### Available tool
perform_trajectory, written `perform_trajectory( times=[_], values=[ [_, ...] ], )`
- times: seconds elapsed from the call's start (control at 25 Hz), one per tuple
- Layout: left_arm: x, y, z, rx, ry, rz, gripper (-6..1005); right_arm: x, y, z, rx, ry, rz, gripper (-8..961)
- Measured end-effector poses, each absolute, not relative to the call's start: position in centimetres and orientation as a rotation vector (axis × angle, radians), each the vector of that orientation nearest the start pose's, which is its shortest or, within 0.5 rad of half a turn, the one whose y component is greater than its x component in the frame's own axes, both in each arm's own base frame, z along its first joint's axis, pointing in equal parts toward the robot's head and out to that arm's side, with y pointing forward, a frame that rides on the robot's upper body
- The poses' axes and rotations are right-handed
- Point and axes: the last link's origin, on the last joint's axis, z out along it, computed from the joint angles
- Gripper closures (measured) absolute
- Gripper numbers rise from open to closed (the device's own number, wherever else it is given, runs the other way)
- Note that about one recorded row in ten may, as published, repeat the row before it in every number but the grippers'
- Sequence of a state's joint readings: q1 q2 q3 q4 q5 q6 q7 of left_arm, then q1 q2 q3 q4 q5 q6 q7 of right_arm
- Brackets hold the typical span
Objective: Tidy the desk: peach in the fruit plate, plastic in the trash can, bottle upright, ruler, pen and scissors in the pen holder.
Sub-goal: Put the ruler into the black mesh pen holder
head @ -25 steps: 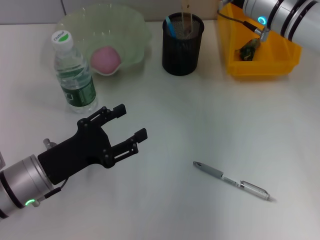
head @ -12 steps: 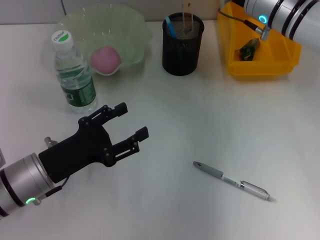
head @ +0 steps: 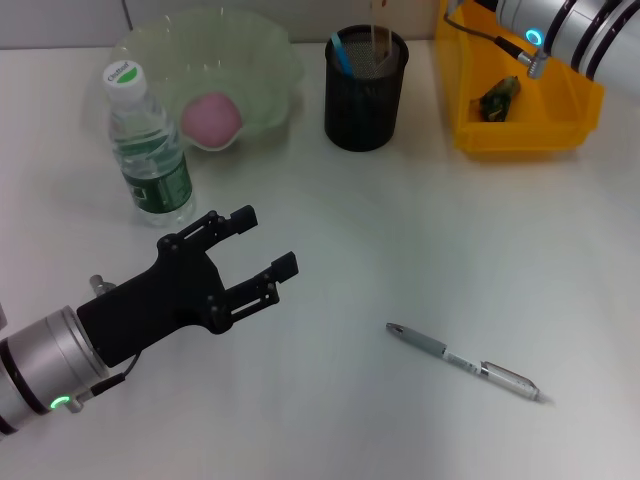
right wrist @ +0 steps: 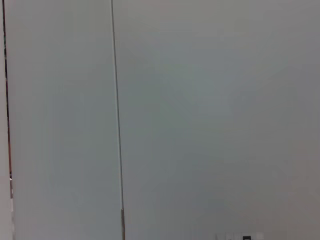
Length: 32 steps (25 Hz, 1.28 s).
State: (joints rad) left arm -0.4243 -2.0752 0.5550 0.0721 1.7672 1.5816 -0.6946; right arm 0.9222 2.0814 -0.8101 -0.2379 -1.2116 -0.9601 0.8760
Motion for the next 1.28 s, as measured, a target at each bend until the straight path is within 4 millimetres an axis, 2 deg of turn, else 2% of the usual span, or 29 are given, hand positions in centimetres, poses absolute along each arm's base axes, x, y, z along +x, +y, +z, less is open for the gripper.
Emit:
perform_trajectory(
  times=[0.96, 1.12, 1.28],
  values=[
    [-28.9, 24.0, -6.0, -2.408, -0.559, -1.13, 225, 15.4, 46.6, -2.6, -2.17, 0.462, 0.878, 521],
    [-28.9, 24.0, -6.0, -2.409, -0.56, -1.13, 225, 15.3, 46.5, -2.7, -2.178, 0.462, 0.88, 310],
    [-28.9, 24.0, -6.0, -2.409, -0.561, -1.129, 226, 15.4, 46.5, -2.6, -2.175, 0.468, 0.883, 307]
  ],
)
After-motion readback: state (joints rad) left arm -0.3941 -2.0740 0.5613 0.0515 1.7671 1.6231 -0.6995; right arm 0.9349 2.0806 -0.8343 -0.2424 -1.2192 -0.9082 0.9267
